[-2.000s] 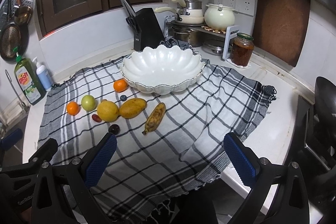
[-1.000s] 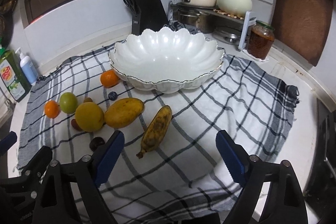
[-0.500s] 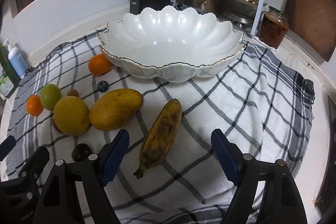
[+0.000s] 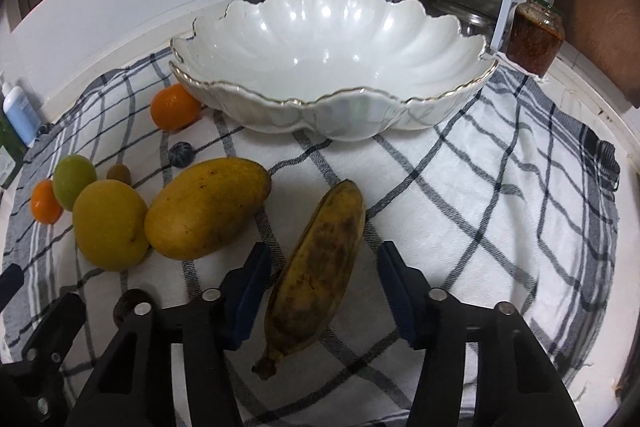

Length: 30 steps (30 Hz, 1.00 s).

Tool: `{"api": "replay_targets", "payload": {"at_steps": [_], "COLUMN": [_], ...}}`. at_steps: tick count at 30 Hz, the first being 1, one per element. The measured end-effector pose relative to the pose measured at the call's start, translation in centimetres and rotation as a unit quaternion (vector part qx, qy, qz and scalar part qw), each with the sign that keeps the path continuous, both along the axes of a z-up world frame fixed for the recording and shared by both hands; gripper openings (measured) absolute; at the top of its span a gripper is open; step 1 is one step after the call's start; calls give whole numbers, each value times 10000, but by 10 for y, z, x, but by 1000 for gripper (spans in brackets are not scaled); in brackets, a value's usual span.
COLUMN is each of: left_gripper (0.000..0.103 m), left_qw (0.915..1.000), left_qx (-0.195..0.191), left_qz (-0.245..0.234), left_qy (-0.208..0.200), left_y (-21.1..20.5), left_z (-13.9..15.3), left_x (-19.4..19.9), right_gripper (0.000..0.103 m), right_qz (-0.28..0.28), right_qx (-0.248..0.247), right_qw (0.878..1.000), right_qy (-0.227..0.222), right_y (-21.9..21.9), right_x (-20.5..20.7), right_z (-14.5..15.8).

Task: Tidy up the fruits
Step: 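Reach the right tool to the banana and close on it, then grasp the dark plum with the left tool while the right tool holds the banana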

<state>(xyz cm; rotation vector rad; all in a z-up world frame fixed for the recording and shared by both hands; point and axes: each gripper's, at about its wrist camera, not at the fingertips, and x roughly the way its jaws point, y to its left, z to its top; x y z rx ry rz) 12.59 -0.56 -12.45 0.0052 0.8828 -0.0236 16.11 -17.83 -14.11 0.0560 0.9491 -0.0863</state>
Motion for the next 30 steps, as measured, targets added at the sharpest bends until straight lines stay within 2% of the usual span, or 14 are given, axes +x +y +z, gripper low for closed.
{"api": "replay_targets", "payload": {"at_steps": [4, 8, 25, 30], "left_gripper": [103, 103, 103, 91], "left_qw": [10000, 10000, 9988, 9981], "left_qx": [-22, -23, -238, -150], "left_qz": [22, 5, -417, -602], "left_qy": [15, 26, 33, -22], "left_y": [2, 0, -29, -42], "left_z": [-1, -1, 1, -3], "left_x": [1, 0, -9, -6], "right_gripper": [40, 34, 31, 31], "right_qz": [27, 44, -103, -179], "right_qx": [-3, 81, 235, 293], "right_qw": [9999, 9999, 9989, 9986], "right_qy": [-105, -124, -390, -394], "right_y": [2, 0, -26, -34], "right_x": [-1, -3, -34, -38], "right_z": [0, 1, 23, 23]}}
